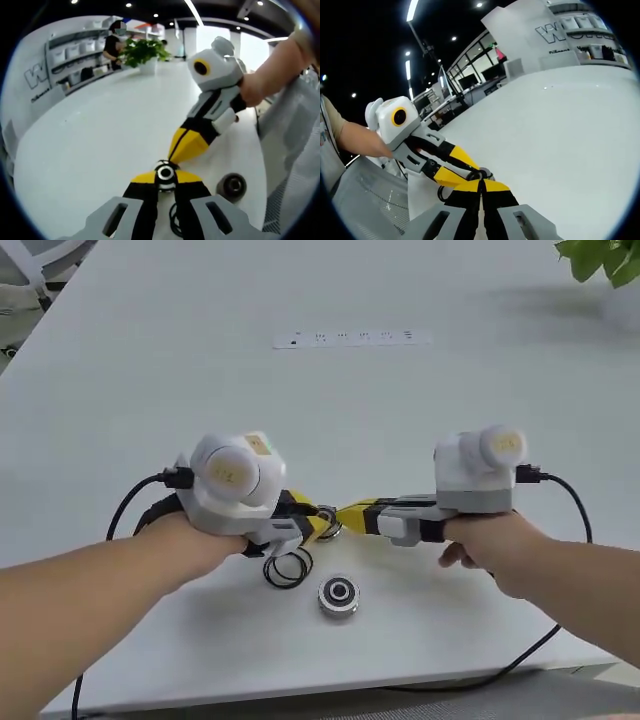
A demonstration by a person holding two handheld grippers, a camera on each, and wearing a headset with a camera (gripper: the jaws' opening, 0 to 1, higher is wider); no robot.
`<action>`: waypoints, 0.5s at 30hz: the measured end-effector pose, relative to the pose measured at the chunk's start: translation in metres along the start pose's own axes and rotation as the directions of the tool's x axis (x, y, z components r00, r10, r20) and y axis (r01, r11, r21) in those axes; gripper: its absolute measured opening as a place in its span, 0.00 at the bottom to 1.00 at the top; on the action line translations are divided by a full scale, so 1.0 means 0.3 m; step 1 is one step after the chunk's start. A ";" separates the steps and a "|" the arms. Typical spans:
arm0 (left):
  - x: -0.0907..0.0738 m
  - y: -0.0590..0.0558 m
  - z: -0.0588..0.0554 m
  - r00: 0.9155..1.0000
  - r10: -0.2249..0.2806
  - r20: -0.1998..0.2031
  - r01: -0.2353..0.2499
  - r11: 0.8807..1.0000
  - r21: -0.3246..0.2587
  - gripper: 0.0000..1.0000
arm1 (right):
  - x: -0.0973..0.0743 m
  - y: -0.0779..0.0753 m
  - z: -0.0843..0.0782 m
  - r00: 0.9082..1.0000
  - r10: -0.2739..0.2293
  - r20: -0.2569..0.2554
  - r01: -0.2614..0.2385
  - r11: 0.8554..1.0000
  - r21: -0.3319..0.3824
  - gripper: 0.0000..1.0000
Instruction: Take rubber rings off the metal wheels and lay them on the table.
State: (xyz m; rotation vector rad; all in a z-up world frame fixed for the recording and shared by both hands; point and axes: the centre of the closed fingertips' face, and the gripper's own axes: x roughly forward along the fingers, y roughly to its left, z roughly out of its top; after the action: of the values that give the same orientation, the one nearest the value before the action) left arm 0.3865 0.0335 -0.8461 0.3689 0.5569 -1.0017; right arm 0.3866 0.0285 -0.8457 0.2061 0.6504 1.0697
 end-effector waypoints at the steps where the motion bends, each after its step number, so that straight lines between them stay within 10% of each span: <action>1: 0.000 0.000 0.000 1.000 0.000 0.000 0.000 1.000 0.001 0.12 | 0.000 0.002 0.000 1.000 0.002 -0.002 -0.002 1.000 -0.002 0.00; 15: -0.001 0.002 -0.004 1.000 0.001 -0.006 -0.001 1.000 0.021 0.12 | 0.001 0.016 -0.003 1.000 0.018 -0.006 -0.018 1.000 0.007 0.00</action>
State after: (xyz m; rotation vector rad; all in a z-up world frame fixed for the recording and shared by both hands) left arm 0.3867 0.0346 -0.8469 0.3914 0.5520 -1.0066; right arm 0.3825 0.0309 -0.8444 0.2151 0.6590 1.0862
